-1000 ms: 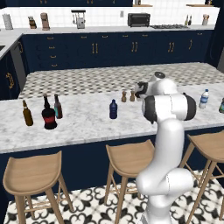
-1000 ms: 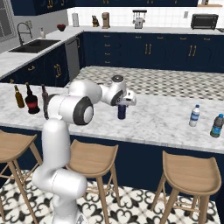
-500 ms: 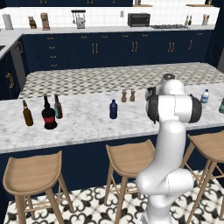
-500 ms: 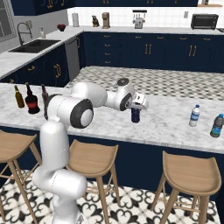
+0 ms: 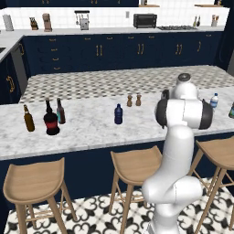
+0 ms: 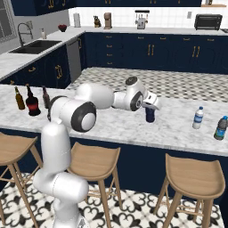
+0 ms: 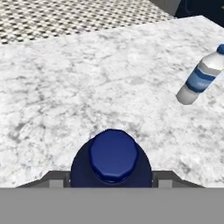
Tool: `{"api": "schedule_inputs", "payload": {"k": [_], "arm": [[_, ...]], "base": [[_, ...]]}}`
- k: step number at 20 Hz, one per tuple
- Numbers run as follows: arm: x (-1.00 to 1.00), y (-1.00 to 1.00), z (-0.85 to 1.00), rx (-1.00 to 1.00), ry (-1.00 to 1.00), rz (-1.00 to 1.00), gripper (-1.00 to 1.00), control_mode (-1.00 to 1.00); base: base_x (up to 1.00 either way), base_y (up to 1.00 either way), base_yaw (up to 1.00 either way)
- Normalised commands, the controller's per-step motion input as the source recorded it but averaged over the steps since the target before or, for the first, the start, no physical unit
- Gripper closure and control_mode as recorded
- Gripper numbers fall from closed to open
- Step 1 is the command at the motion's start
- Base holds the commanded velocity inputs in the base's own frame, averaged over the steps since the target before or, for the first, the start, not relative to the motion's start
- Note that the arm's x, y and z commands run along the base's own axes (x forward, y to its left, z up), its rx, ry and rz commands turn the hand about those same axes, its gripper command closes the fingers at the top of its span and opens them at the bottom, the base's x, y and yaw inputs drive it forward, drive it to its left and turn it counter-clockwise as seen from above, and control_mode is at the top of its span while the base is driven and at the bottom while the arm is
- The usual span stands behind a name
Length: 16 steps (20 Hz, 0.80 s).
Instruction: Move the plastic bottles in the middle to the plastics group, and the glass bottles in the middle to the glass group.
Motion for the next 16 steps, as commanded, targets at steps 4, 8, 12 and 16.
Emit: {"api": "schedule_inputs", "payload": {"k": [4,8,12,16], "arm": [[-0.48,-0.61,0.02,0.00,0.02,-0.10,1.00,-1.00],[-0.67,-0.46,0.00,0.00,0.00,-0.06,1.00,-1.00],[-0.52,-0.41,-0.09,0.01,-0.02,-0.01,1.00,-1.00],[-0.18,-0.33,-0.05,0.02,-0.05,0.00,1.00,-1.00]], "base": [[0.00,0.00,0.00],[0.00,0.00,0.00],[0.00,0.00,0.00],[0.00,0.00,0.00]]}}
